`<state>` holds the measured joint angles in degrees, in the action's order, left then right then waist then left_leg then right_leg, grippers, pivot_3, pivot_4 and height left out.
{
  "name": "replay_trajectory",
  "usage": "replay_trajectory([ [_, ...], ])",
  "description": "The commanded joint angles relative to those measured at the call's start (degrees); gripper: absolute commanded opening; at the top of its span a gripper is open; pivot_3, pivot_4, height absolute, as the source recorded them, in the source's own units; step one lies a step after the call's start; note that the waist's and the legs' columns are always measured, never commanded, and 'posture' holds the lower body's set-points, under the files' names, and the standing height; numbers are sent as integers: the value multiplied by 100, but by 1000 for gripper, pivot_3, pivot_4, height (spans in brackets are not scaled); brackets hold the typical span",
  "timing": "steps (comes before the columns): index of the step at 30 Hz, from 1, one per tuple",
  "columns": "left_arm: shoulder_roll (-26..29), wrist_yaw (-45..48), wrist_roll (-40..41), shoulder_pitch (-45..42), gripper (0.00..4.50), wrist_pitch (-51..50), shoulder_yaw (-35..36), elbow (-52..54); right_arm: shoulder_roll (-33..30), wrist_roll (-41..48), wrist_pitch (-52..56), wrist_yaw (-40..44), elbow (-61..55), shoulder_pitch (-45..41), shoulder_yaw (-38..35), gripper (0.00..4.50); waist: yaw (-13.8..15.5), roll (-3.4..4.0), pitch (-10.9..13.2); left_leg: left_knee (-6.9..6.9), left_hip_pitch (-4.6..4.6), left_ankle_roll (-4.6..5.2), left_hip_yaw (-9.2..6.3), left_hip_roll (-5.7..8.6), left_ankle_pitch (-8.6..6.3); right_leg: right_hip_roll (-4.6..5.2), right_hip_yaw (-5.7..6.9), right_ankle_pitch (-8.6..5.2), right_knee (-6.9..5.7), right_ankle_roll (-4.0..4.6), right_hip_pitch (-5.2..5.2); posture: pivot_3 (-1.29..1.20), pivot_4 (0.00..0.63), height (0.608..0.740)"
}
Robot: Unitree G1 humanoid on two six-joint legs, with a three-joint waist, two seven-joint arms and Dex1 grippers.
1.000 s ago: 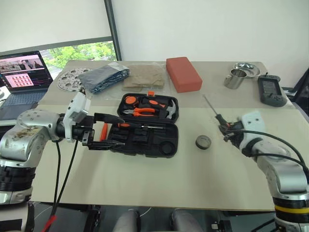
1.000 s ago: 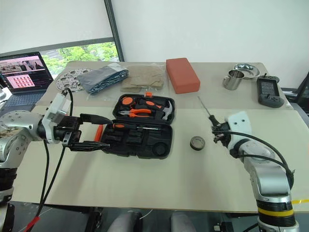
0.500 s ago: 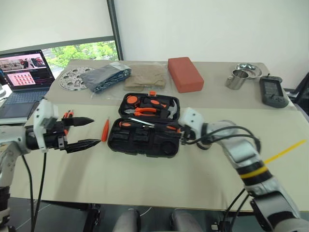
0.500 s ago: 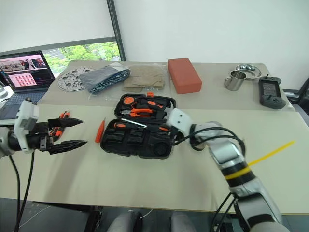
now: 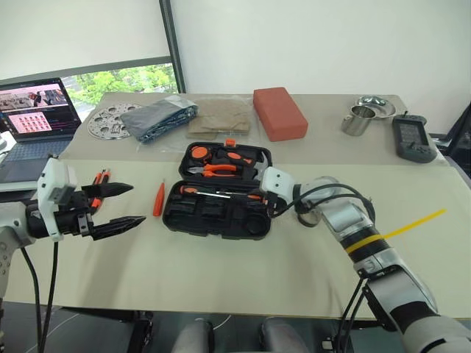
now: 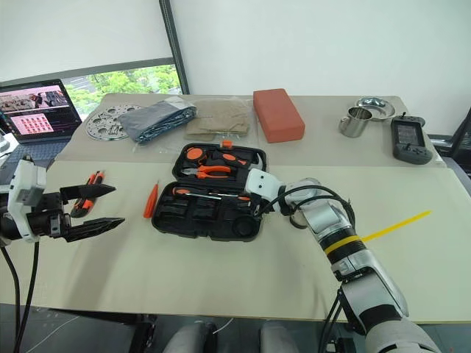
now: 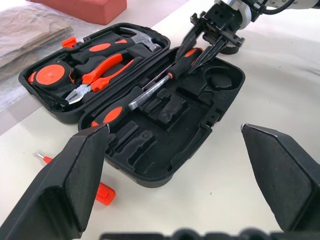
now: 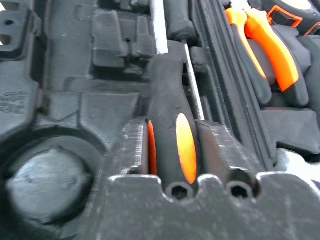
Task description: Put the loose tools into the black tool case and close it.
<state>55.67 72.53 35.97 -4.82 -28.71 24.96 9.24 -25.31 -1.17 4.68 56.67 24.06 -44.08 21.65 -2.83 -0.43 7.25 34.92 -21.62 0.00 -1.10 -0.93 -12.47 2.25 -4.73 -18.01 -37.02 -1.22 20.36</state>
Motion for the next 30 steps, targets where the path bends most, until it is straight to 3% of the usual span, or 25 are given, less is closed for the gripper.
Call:
replay_trajectory([
  [1,75,1,37,-34,4500,126,128,34,2,-45,-199,73,-34,-53,-109,3570,3,0,0,0,0,0,0,0,0,3,6,0,0,0,0,0,150,740],
  [4,80,23,24,-22,4500,150,132,3,-58,182,-65,229,-280,-53,-309,4435,3,0,0,-3,0,0,0,2,0,20,31,1,0,1,1,0,150,740],
  [7,83,39,2,-31,4500,183,122,-44,4,683,460,451,-659,-75,-622,4435,10,0,0,-4,-3,0,-1,1,0,28,62,5,1,9,3,0,150,740],
  [11,79,46,-21,-119,4500,242,32,-145,530,1419,850,281,-842,2,-1125,4435,2,0,0,-7,-2,0,-3,-4,0,35,68,13,2,23,3,0,150,740],
  [12,77,48,-22,-138,4500,252,9,-159,706,1503,694,178,-775,59,-1230,3925,-3,-1,0,-8,-1,0,-4,-6,0,36,69,14,3,25,3,0,150,740],
  [15,91,71,-30,-189,4500,271,-42,-208,1059,1614,13,295,-633,307,-1318,3056,6,0,0,-10,1,-1,-12,-10,0,33,75,16,0,28,4,0,150,740],
  [24,158,115,-62,-278,4500,332,-124,-286,1167,788,-676,49,973,180,-975,34,13,1,1,-9,1,-1,0,4,0,34,82,20,3,35,5,0,150,740],
  [30,190,96,-60,-297,4500,307,-85,-257,1153,251,-537,-145,1713,-96,-741,34,-24,0,1,-11,13,-1,4,-1,0,26,81,21,0,37,5,0,150,740],
])
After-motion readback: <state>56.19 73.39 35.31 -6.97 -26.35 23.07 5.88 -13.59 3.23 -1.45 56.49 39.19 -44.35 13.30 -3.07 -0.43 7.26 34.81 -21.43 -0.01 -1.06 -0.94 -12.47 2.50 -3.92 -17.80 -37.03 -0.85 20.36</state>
